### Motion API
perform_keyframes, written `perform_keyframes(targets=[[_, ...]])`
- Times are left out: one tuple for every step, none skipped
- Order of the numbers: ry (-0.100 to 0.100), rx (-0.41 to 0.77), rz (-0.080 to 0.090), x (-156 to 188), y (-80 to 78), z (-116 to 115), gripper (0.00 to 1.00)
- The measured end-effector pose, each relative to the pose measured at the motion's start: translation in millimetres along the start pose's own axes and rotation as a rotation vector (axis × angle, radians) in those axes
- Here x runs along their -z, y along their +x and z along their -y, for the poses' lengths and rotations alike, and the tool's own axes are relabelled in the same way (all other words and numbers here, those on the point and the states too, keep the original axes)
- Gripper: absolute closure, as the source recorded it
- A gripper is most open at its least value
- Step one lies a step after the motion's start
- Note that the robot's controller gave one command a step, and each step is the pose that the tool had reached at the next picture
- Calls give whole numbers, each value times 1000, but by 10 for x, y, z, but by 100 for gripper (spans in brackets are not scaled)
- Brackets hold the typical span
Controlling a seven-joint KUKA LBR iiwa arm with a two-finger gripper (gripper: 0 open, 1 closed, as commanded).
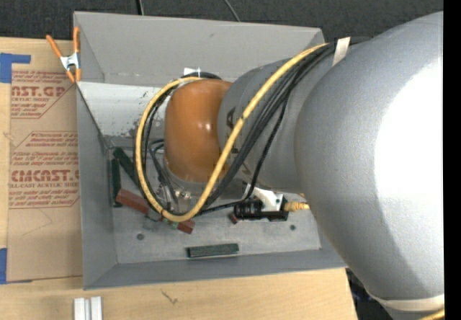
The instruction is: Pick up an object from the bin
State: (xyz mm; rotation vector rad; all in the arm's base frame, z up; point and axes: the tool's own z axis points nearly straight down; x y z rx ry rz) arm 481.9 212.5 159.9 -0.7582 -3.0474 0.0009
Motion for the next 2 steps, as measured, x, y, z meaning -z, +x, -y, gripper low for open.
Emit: perform_keyframes(targets=[[0,0,0,174,2,2,100],[-2,0,2,253,-1,-2,100]])
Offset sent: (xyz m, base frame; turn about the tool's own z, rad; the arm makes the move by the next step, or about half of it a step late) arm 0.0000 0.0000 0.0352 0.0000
